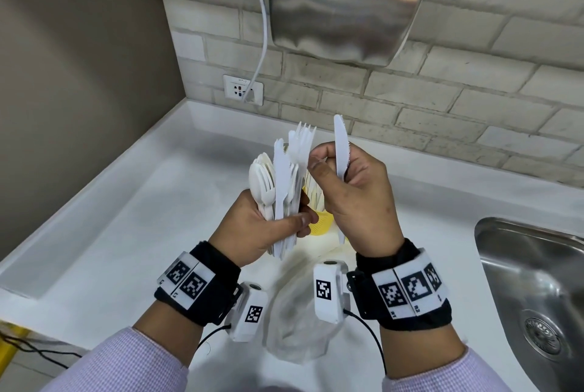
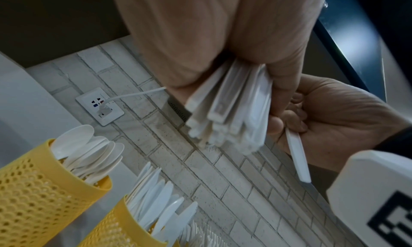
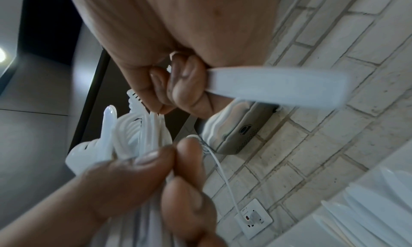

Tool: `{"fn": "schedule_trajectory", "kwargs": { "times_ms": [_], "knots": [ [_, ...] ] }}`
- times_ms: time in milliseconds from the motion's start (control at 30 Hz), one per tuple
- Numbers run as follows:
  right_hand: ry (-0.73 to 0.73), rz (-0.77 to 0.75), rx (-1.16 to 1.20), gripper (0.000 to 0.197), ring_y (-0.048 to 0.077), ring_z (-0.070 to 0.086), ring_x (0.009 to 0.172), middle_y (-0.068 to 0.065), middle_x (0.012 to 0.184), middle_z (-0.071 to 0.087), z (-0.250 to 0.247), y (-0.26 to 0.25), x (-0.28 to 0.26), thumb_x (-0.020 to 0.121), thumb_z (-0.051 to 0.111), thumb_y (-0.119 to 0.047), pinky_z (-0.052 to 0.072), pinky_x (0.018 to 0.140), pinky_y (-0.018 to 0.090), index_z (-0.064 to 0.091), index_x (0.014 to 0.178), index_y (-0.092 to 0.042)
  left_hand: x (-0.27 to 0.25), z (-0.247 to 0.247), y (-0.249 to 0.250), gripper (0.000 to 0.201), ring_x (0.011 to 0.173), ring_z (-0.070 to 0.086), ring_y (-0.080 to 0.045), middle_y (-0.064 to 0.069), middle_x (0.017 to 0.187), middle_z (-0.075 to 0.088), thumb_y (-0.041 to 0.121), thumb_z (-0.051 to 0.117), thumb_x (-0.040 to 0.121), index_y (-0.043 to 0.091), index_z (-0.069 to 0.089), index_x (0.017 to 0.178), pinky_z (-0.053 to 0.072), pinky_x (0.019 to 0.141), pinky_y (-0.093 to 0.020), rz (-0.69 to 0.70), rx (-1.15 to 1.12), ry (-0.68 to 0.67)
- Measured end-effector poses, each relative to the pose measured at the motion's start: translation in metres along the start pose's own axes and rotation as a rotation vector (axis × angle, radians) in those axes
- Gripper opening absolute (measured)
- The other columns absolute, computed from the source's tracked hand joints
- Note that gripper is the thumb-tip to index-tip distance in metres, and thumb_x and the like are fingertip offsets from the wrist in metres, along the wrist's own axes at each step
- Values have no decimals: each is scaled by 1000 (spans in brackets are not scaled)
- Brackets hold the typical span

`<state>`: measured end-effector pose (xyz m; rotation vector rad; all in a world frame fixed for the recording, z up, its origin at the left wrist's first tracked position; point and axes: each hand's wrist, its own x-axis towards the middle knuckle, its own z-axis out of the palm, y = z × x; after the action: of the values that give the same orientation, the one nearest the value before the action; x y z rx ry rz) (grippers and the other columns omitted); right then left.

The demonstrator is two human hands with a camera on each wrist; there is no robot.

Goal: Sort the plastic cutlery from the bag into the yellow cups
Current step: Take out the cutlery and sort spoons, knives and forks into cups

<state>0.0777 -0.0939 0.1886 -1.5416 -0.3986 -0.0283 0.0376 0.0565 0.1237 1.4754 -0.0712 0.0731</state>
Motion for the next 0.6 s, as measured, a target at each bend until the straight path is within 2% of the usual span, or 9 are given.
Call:
{"fn": "schedule_trajectory", "kwargs": {
  "times_ms": [100, 167, 267, 300, 367, 400, 500, 567, 600],
  "knots": [
    [6, -10, -1, 12, 4, 35, 40, -1, 53, 42, -2, 5, 3, 97, 64, -3, 33, 44, 16, 63, 86, -7, -1, 1, 2, 16, 73, 68, -31, -25, 89, 72, -8, 71, 88, -13, 60, 99, 59, 74, -49, -7, 17, -9],
    [-27, 2, 10, 7, 3, 35, 38, -5, 51, 41, -4, 6, 3, 98, 64, -5, 32, 43, 14, 64, 90, -5, -1, 1, 4, 19, 73, 67, -33, -25, 86, 70, -5, 72, 87, -11, 59, 99, 57, 74, -57, -14, 17, -19],
    [-48, -1, 7, 6, 3, 39, 38, -2, 54, 45, -6, 6, 4, 97, 67, -7, 35, 45, 11, 69, 99, -2, -1, 0, 5, 19, 71, 67, -31, -31, 87, 67, -7, 70, 88, -13, 58, 101, 57, 74, -56, -26, 5, -3],
    [-44, -13, -5, 6, 3, 40, 39, -3, 53, 45, -7, 6, 5, 96, 68, -8, 35, 47, 11, 70, 99, -3, -1, 0, 5, 18, 72, 68, -32, -30, 87, 68, -3, 73, 87, -9, 62, 100, 56, 75, -61, -25, 19, 0],
    [-26, -36, -13, 3, 3, 40, 40, -10, 50, 43, -9, 6, 6, 94, 72, -8, 35, 49, 11, 71, 94, -6, -1, -1, 5, 12, 77, 72, -35, -22, 89, 74, 9, 78, 83, 9, 73, 93, 55, 76, -70, -22, 70, -4],
    [-12, -40, -4, 3, 2, 39, 40, -12, 49, 42, -9, 7, 8, 93, 73, -8, 35, 48, 11, 71, 92, -7, -1, -1, 5, 9, 78, 73, -35, -20, 89, 75, 11, 78, 82, 14, 75, 90, 55, 77, -70, -22, 82, -5],
    [20, -34, 29, 12, 3, 34, 41, -4, 54, 41, -10, 9, 9, 93, 72, -5, 32, 46, 13, 69, 85, -14, -1, 1, 6, 9, 75, 72, -32, -18, 89, 76, 8, 76, 83, 10, 73, 91, 58, 74, -61, -18, 92, -11],
    [26, -54, 16, 13, 4, 35, 42, 1, 57, 43, -10, 9, 9, 95, 69, -5, 32, 47, 16, 67, 86, -14, -1, 2, 7, 8, 75, 71, -31, -17, 88, 76, 5, 75, 87, 12, 72, 90, 58, 69, -57, -11, 106, -35],
    [34, -65, 8, 10, 4, 36, 44, -1, 58, 45, -10, 10, 9, 96, 68, -8, 33, 49, 18, 66, 87, -13, -1, 1, 6, 10, 75, 71, -30, -16, 88, 75, 3, 74, 88, 12, 72, 90, 59, 64, -51, -10, 110, -41]
  ]
}}
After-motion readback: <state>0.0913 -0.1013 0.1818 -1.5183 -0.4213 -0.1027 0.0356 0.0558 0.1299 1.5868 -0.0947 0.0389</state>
